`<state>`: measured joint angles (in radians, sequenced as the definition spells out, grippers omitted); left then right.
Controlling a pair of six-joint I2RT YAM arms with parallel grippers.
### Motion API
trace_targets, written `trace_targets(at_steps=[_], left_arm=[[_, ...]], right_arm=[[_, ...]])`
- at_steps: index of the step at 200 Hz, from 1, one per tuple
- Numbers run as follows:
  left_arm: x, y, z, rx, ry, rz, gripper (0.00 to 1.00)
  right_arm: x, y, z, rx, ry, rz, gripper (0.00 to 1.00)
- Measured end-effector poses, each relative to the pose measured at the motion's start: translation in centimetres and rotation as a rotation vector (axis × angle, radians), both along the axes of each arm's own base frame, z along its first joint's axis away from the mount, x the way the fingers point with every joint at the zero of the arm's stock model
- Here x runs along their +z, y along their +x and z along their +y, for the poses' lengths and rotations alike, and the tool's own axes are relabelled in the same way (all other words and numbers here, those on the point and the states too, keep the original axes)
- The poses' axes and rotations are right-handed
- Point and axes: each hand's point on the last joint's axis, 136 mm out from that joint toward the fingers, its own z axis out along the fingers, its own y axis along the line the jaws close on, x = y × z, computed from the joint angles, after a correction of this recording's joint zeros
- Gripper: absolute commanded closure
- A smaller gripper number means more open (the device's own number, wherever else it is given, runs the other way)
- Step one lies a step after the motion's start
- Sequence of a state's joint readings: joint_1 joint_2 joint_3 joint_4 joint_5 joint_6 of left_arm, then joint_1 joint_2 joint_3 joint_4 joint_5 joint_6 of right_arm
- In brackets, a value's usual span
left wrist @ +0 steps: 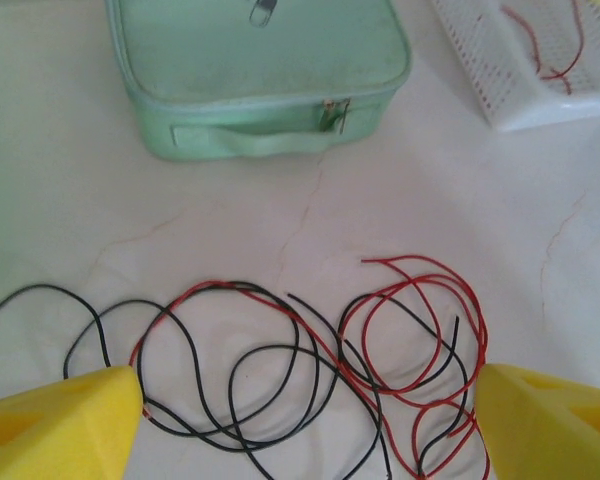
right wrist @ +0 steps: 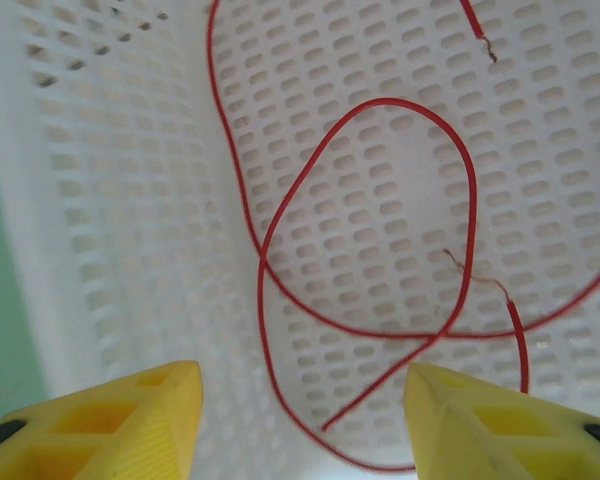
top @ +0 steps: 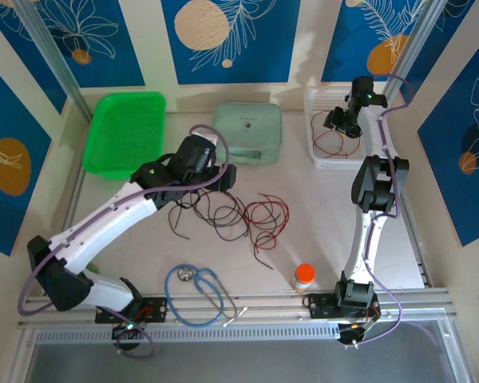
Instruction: Untangle the cables
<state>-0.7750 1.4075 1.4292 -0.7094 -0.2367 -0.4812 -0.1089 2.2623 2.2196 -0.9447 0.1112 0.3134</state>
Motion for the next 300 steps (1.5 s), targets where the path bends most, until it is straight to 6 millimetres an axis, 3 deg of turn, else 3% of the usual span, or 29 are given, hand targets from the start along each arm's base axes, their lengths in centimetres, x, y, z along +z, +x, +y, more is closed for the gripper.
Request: trace_targets(at_steps=[51, 84, 134, 184, 235, 263, 300], left_arm=[[-6.1, 1.1, -1.5, -0.016, 0.08, 0.214, 0.24], [-9.6, 1.1, -2.6, -0.025, 0.113, 0.321, 0.29], [-14.0, 0.8, -3.9, -0.028, 0.125, 0.442, 0.41], [-17.4, -0.8, -4.3, -0.044, 0.13, 0.541, 0.51], [-21.1, -3.1, -3.9, -0.075, 0.191, 0.619, 0.56], [-22.9, -3.1, -4.1, -0.094, 0.214, 0.626, 0.57], [-23.5, -2.5, -4.6, -0.128, 0.222, 0.596, 0.6]], right_arm=[[8.7, -5.7, 4.8, 0.078, -0.081, -0.136, 0.49], [11.3, -10.2, 8.4, 0.152, -0.099, -0.199, 0.52], [10.4, -16.7, 12.0, 0.236, -0.093, -0.202, 0.59], [9.4, -21.3, 13.6, 0.27, -0.073, -0.202, 0.63], [8.7, -23.4, 14.3, 0.278, -0.055, -0.195, 0.65], [8.5, -23.9, 14.5, 0.277, -0.049, -0.189, 0.66], [8.4, -24.4, 14.4, 0.269, -0.054, -0.191, 0.66]])
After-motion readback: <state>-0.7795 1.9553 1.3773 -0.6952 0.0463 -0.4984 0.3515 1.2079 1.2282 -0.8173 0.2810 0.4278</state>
